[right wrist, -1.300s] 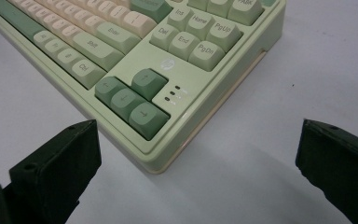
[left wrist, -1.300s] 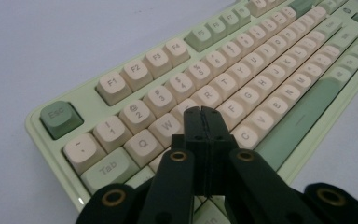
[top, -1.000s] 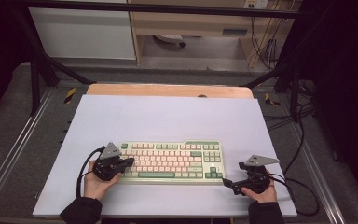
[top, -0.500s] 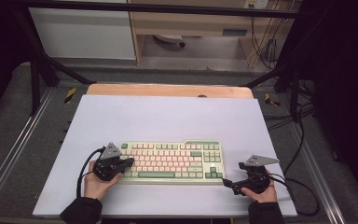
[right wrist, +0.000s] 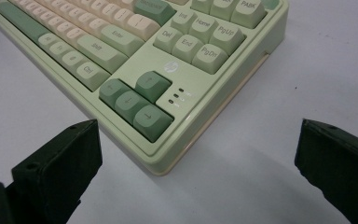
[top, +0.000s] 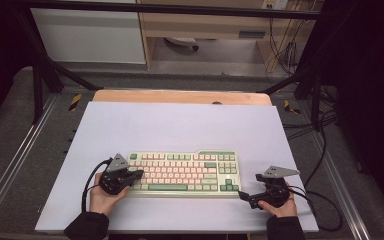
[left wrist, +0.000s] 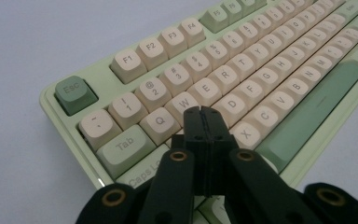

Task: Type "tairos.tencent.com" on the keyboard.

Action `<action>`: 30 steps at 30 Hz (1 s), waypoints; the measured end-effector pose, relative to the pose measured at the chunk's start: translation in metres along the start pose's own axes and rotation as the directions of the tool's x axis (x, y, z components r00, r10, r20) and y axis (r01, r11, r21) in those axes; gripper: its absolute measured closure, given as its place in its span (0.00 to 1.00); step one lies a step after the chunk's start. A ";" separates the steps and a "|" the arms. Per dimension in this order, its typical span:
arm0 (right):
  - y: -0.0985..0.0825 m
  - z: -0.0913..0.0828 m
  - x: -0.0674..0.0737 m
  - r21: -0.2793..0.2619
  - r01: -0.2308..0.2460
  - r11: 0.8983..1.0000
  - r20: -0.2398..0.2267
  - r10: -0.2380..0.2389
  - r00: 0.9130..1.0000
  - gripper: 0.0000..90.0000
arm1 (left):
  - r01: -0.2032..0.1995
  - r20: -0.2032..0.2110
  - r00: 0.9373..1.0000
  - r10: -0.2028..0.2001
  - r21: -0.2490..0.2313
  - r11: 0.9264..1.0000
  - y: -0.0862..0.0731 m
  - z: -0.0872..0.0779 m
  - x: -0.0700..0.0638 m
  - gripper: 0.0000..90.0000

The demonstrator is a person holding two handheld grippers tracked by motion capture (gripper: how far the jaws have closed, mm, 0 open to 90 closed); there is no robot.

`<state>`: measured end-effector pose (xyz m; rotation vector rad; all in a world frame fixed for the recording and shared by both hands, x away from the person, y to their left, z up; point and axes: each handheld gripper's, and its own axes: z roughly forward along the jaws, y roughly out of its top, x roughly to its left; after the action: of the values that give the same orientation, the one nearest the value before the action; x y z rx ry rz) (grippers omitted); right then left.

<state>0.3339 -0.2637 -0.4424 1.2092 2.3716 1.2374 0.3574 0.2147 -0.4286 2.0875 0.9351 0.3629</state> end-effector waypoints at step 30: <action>0.039 0.019 0.047 -0.055 0.069 0.996 -0.051 -0.071 0.996 0.31 | 0.014 0.018 1.000 -0.013 -0.025 1.000 0.000 -0.006 0.000 1.00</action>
<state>0.3353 -0.2054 -0.4163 1.0809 2.3808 1.3171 0.3543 0.2178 -0.4252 2.0576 0.9291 0.3472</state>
